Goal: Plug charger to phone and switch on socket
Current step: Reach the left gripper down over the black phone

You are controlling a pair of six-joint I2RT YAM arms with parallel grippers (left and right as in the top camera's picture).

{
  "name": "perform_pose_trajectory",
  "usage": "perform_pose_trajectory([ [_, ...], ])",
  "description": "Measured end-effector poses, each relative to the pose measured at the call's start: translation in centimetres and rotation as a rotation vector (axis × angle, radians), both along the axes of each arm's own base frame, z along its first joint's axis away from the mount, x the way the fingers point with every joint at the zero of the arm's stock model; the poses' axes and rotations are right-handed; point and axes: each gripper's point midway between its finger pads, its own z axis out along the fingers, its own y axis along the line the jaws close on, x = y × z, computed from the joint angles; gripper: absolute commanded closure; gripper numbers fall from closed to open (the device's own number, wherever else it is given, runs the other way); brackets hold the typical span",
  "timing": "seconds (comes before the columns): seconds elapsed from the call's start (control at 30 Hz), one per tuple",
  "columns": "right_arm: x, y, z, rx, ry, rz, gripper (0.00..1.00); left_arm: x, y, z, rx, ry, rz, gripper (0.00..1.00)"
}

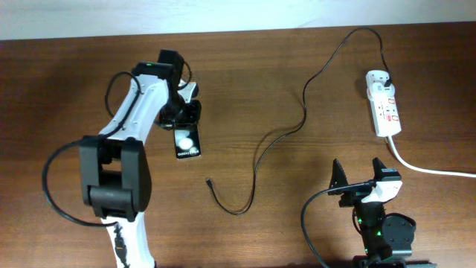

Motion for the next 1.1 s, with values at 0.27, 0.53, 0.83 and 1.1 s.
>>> perform_pose_trajectory([
  [0.27, 0.0, 0.0, 0.0, 0.000, 0.000, 0.000, 0.01, 1.2, 2.3, -2.6, 0.248, -0.029, 0.128, 0.01],
  [0.53, 0.0, 0.0, 0.0, 0.000, 0.000, 0.000, 0.01, 2.6, 2.3, -2.8, 0.252, -0.081, 0.154, 0.01],
  [0.83, 0.0, 0.0, 0.0, 0.000, 0.000, 0.000, 0.01, 1.5, 2.4, -5.2, 0.246, -0.071, 0.156, 0.01],
  [1.1, 0.0, 0.0, 0.0, 0.000, 0.000, 0.000, 0.01, 1.7, 2.4, -5.2, 0.241, -0.077, 0.157, 0.01],
])
